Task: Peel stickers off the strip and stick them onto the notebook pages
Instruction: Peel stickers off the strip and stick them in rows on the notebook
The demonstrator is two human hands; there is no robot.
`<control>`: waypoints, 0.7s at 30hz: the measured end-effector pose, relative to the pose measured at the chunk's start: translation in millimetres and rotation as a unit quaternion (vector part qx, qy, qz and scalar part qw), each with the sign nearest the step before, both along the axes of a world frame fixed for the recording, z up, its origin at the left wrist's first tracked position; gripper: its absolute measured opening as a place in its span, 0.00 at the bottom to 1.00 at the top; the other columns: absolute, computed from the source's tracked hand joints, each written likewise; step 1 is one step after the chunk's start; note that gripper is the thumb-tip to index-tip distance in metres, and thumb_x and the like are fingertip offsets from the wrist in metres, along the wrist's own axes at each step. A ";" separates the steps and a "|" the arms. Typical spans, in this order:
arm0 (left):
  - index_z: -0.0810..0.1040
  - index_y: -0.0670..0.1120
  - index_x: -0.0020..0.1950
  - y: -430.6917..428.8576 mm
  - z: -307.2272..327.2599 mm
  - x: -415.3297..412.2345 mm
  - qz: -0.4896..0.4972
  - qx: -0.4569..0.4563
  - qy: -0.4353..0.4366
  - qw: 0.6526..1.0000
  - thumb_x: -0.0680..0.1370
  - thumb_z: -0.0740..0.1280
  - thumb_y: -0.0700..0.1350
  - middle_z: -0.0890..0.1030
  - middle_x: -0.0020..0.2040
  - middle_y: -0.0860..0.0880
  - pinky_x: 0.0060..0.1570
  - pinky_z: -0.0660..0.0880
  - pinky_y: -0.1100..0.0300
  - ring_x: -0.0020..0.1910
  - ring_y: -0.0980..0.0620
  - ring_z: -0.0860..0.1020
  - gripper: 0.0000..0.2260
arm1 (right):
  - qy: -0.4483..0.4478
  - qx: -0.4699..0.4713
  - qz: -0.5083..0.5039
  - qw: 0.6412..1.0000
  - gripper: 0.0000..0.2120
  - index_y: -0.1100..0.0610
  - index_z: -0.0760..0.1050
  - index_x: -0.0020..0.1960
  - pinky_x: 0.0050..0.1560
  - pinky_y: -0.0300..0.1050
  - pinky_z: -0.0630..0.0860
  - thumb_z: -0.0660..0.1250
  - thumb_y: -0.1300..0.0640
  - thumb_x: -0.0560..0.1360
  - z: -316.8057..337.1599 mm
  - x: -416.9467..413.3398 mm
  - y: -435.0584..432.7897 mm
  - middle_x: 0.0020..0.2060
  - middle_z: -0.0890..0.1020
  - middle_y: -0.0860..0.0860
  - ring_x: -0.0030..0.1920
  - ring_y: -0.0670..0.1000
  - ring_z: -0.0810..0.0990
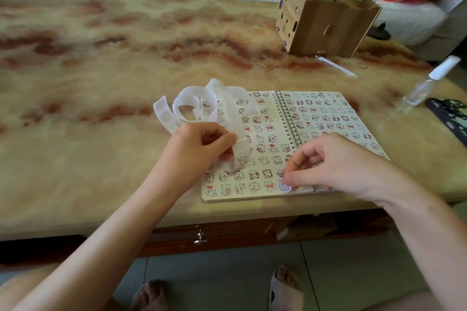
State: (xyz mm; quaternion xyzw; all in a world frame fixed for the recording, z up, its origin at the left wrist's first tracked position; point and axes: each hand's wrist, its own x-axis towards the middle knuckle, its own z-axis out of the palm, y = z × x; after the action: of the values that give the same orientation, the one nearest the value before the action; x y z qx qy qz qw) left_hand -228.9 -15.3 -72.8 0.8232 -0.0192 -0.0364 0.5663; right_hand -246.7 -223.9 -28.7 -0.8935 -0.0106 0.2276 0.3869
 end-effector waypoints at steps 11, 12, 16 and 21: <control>0.81 0.45 0.37 -0.1 -1.2 1.2 -0.002 0.001 -0.006 1.000 0.76 0.67 0.43 0.82 0.29 0.53 0.31 0.70 0.71 0.29 0.61 0.75 0.09 | -0.017 -0.016 -0.009 1.000 0.03 0.55 0.83 0.37 0.36 0.45 0.71 0.76 0.57 0.67 -2.6 -1.3 2.2 0.32 0.84 0.51 0.31 0.46 0.75; 0.81 0.45 0.37 0.0 -1.2 1.4 -0.002 0.000 -0.005 1.000 0.76 0.67 0.43 0.82 0.29 0.53 0.31 0.70 0.71 0.29 0.61 0.75 0.09 | -0.019 -0.019 -0.010 1.000 0.03 0.55 0.83 0.36 0.36 0.45 0.71 0.76 0.57 0.67 -2.8 -1.3 2.4 0.31 0.83 0.50 0.31 0.46 0.75; 0.81 0.45 0.37 -0.1 -0.8 0.5 -0.001 0.003 -0.007 1.000 0.76 0.67 0.44 0.82 0.29 0.53 0.31 0.70 0.70 0.28 0.62 0.75 0.08 | -0.026 -0.025 -0.014 0.999 0.04 0.55 0.83 0.36 0.36 0.44 0.72 0.76 0.57 0.67 -4.4 -1.4 3.9 0.29 0.82 0.48 0.31 0.45 0.76; 0.81 0.45 0.37 0.4 -0.7 0.6 -0.003 0.011 -0.007 1.000 0.76 0.67 0.44 0.82 0.29 0.53 0.32 0.70 0.69 0.28 0.62 0.75 0.09 | -0.047 -0.056 -0.010 0.997 0.04 0.53 0.82 0.36 0.36 0.39 0.72 0.75 0.56 0.68 -5.9 -3.8 6.5 0.28 0.81 0.45 0.30 0.41 0.75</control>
State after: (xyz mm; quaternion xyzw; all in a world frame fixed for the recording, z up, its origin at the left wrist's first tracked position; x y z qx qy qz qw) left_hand -228.2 -14.9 -73.6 0.8296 -0.0256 -0.0328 0.5569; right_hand -250.6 -217.4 -34.6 -0.9238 -0.0072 0.1814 0.3372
